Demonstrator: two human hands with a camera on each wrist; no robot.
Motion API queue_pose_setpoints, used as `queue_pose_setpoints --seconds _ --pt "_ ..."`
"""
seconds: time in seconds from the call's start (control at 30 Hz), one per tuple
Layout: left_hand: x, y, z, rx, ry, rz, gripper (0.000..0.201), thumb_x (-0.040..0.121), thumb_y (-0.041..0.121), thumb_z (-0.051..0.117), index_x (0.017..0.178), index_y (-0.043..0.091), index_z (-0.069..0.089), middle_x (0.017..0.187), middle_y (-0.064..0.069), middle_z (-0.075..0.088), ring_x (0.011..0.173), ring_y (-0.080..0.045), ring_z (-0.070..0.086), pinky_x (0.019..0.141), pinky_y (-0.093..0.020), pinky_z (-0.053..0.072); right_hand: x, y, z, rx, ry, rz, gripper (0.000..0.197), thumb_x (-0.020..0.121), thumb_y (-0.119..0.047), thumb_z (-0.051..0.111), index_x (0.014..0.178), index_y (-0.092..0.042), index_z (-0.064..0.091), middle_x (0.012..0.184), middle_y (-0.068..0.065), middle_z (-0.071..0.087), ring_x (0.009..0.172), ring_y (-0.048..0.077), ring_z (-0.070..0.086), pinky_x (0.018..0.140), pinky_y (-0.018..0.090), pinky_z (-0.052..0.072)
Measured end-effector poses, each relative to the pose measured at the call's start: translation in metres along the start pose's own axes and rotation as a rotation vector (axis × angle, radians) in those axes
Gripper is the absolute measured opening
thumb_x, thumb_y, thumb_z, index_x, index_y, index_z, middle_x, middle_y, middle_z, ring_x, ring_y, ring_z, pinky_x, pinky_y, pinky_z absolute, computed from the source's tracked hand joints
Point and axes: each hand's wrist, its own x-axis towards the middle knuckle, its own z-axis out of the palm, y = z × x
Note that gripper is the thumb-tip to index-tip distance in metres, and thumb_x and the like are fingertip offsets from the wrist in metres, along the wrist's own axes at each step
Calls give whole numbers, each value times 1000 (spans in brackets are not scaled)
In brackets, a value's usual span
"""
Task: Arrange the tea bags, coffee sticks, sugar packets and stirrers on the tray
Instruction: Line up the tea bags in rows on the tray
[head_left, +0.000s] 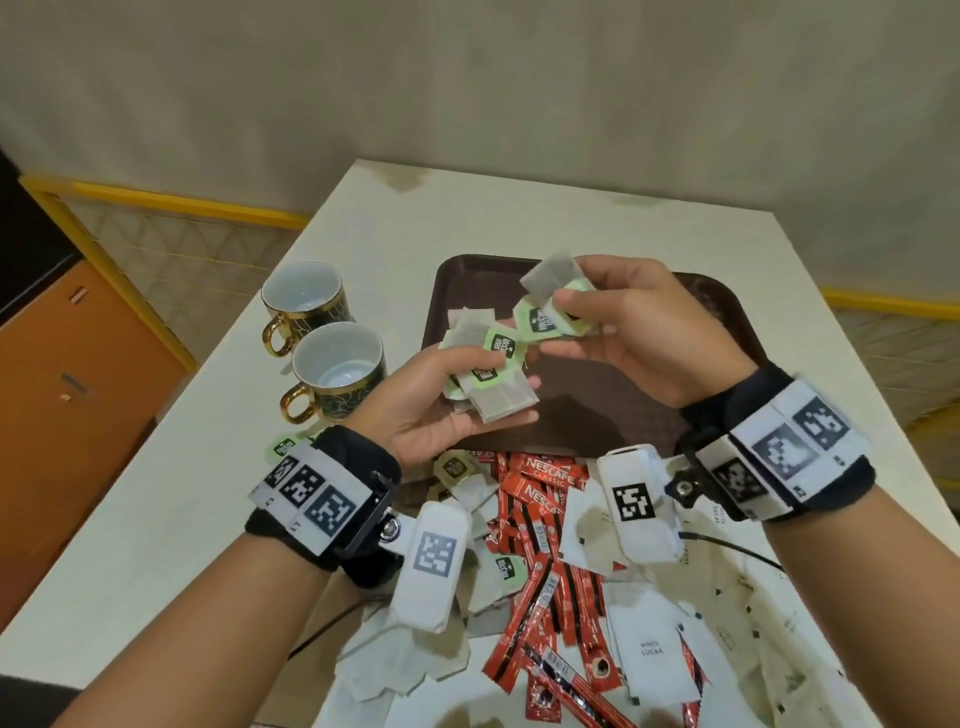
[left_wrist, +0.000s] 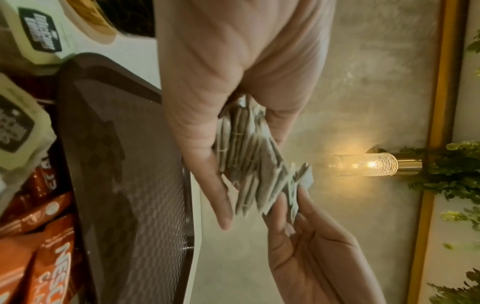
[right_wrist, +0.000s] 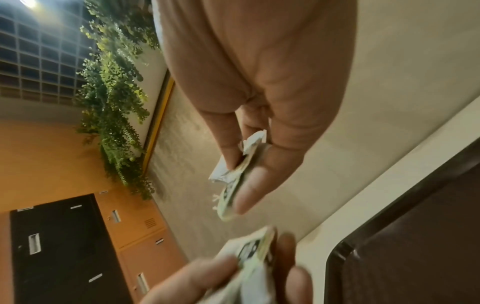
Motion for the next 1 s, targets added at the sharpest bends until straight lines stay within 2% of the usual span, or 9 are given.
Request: queue_pose_setpoints --seconds 0.1,0.17,0.27,0.33,0.47,0.63,0.77,0.83,1.0 --pt "0 1 6 -17 -33 17 45 74 1 60 119 0 58 111 -26 68 98 -36 70 79 -55 56 3 8 11 -31 123 -32 17 92 -3 59 108 2 65 103 19 70 84 21 69 65 21 56" --pt "0 2 6 -48 -47 30 45 77 3 60 122 0 57 113 -26 68 95 -35 71 76 -52 59 6 15 15 -6 221 -22 12 90 -4 64 101 -1 65 98 16 72 77 17 69 58 17 52" --pt "-2 4 5 -72 -55 55 44 82 10 59 126 1 57 113 -25 68 91 -32 73 67 -42 62 9 25 20 71 301 1 8 88 -5 66 96 -7 65 95 11 73 77 15 70 63 25 56" --pt "-2 4 4 -97 -63 67 41 84 15 59 123 2 58 112 -24 69 90 -31 73 66 -40 62 10 29 22 98 334 1 10 88 -5 67 97 -6 65 99 15 72 79 19 69 68 30 55" --pt "1 1 6 -15 1 106 37 86 22 63 121 8 62 111 -16 71 91 -24 72 65 -34 61 9 34 24 86 307 5 13 87 -5 68 100 -3 64 105 21 69 72 17 67 63 25 55" --pt "11 0 10 160 126 186 30 91 17 65 121 14 62 108 -9 73 90 -19 72 63 -32 58 7 32 15 29 257 11 10 92 -6 62 101 -6 65 109 19 69 81 18 69 65 25 55" --pt "16 4 10 203 184 218 27 89 15 68 116 16 63 105 -9 74 90 -21 72 63 -34 59 9 22 0 139 355 21 15 97 -1 50 94 -12 60 111 14 63 92 22 66 66 27 57" --pt "16 8 7 233 199 228 28 87 15 69 115 16 63 107 -10 74 93 -22 72 64 -34 59 8 15 -10 177 391 14 18 99 2 44 99 -11 57 111 14 59 90 24 67 67 29 59" --pt "17 17 2 371 221 250 37 85 15 72 120 15 62 109 -8 74 98 -23 71 66 -34 59 3 -2 -33 -212 201 17 23 96 4 51 107 -13 61 104 10 59 76 19 67 64 25 57"
